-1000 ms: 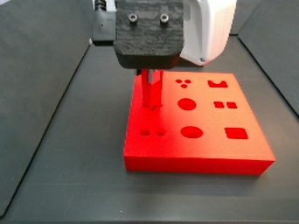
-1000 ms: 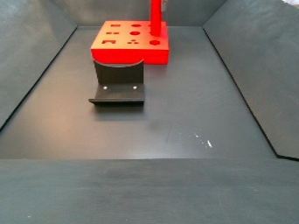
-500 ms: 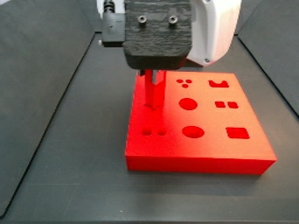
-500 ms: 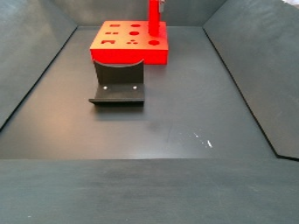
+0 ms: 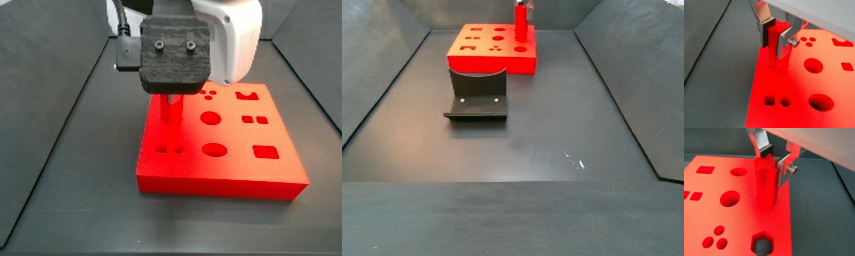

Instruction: Insert the star object.

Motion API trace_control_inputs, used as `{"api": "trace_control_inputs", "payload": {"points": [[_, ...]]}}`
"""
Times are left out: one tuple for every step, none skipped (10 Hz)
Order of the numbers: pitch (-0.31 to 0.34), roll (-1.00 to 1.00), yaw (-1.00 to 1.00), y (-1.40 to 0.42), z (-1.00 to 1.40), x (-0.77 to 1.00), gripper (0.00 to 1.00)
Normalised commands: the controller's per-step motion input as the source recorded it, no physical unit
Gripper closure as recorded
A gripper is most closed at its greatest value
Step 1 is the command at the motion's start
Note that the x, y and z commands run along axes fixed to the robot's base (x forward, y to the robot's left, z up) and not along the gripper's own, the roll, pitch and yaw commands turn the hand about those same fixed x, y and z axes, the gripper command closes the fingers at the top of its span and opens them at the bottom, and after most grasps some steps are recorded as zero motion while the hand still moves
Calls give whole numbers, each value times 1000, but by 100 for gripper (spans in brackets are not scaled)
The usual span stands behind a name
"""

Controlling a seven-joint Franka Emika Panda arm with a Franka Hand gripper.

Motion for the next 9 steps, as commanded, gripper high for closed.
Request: {"api": "trace_control_inputs", "payload": {"points": [[-6,126,0,0,-1000,51,100],[-16,99,0,0,-1000,0,100],[-16,63,71,0,-1000,0,100],[-10,49,180,-6,-1000,-54,100],[0,123,366,-151,-1000,-194,100],[0,133,437,-263,-1000,-203,100],[0,31,269,-169,-1000,-117,100],[0,23,229,-137,-1000,-77,100],[0,0,0,0,0,0,100]]}}
